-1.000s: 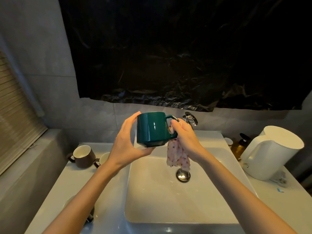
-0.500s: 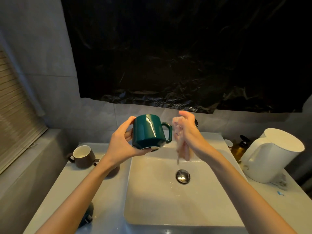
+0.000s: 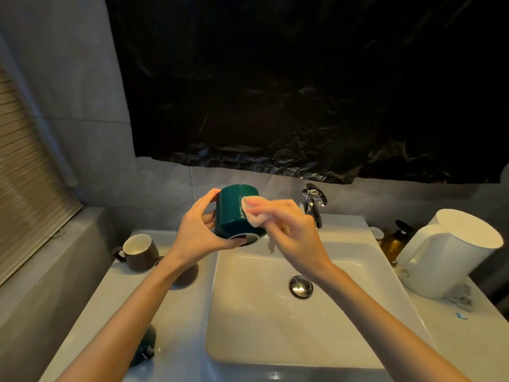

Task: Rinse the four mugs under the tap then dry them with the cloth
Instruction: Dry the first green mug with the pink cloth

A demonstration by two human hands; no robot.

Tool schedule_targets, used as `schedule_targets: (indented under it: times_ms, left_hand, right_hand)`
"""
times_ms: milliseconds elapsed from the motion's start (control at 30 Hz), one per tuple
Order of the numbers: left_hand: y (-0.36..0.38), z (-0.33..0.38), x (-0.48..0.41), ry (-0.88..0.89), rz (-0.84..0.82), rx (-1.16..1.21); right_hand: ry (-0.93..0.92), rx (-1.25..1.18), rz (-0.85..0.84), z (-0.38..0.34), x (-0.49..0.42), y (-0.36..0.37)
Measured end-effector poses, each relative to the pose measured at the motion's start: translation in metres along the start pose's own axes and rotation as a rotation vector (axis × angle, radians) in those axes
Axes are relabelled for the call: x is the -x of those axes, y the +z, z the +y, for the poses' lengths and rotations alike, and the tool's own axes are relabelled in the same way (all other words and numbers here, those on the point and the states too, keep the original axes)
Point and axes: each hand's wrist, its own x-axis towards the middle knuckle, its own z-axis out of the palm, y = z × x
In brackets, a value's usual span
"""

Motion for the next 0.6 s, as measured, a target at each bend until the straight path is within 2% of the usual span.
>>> schedule_targets:
  times_ms: [200,367,433,533,600]
  left_hand:
    - [0.005,0.001,0.000,0.070,-0.052,-0.109]
    - [0.013,0.002,0.001,0.080,-0.024,-0.118]
    - [0.012,0.001,0.000,0.095,0.001,-0.120]
    - [0.007,-0.004,-0.004,0.094,0.048,-0.199]
    - [0.007,-0.004,-0.006,0.104,0.051,-0.300]
  right_hand:
    - [0.004,0.083,-0.085,0.001,-0.009,-0.005]
    - [0.121,0.139,0.022,0.006,-0.032,-0.006]
    - [0.041,0.182,0.029,0.007,-0.021,-0.007]
    - [-0.169,0.183,-0.108,0.004,0.001,-0.005]
    - [-0.243,0.202,-0.175,0.001,0.001,-0.002]
